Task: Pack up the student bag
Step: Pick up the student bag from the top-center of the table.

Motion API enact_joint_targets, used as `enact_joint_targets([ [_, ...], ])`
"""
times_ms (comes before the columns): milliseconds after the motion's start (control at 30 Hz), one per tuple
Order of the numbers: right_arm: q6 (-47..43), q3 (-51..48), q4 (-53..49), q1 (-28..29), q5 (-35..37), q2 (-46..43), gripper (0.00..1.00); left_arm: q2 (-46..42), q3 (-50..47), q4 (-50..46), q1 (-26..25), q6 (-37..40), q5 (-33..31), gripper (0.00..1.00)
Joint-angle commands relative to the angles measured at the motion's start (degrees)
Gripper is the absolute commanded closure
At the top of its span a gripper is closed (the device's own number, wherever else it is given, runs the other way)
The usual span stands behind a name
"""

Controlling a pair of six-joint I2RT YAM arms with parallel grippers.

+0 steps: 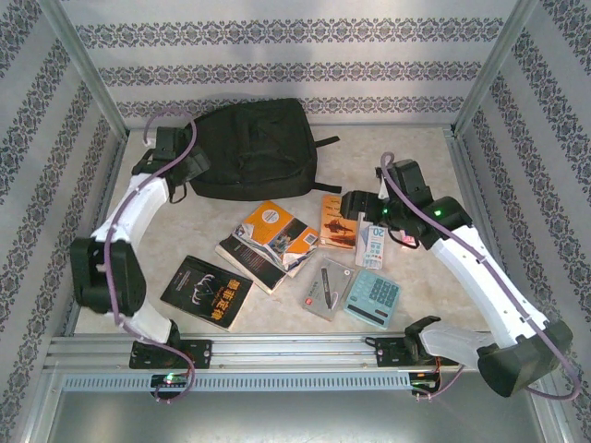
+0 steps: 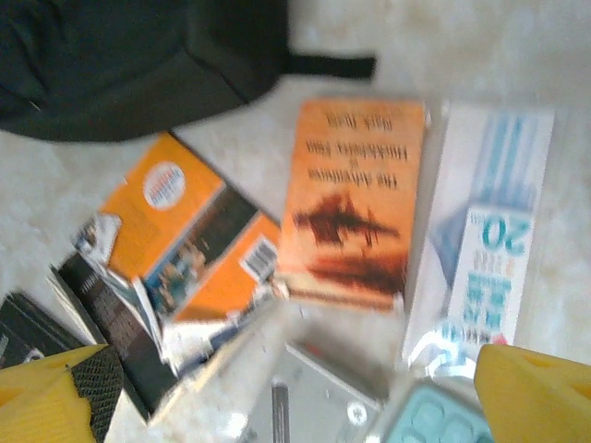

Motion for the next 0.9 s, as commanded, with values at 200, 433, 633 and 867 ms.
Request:
enact_joint_targets([
  [200, 10.7, -9.6, 4.2, -5.5, -18.5, -3.2, 0.11, 12.2, 4.4, 8.6, 6.6, -0.1, 13.2, 0.13],
  [433, 14.1, -10.9, 9.1, -7.0, -20.7, -1.4, 0.4, 15.2, 3.1, 16.4, 6.7, -3.0, 21.3, 0.69],
  [633, 18.9, -11.8, 14.3, -7.3, -19.0, 1.4, 0.44, 11.1, -3.0, 22.6, 6.7, -9.6, 23.8, 0.95],
  [867, 18.5, -5.4, 15.6, -6.6, -20.7, 8.4, 0.45, 1.6, -10.5, 27.6, 5.6, -17.6, 23.6, 1.0],
])
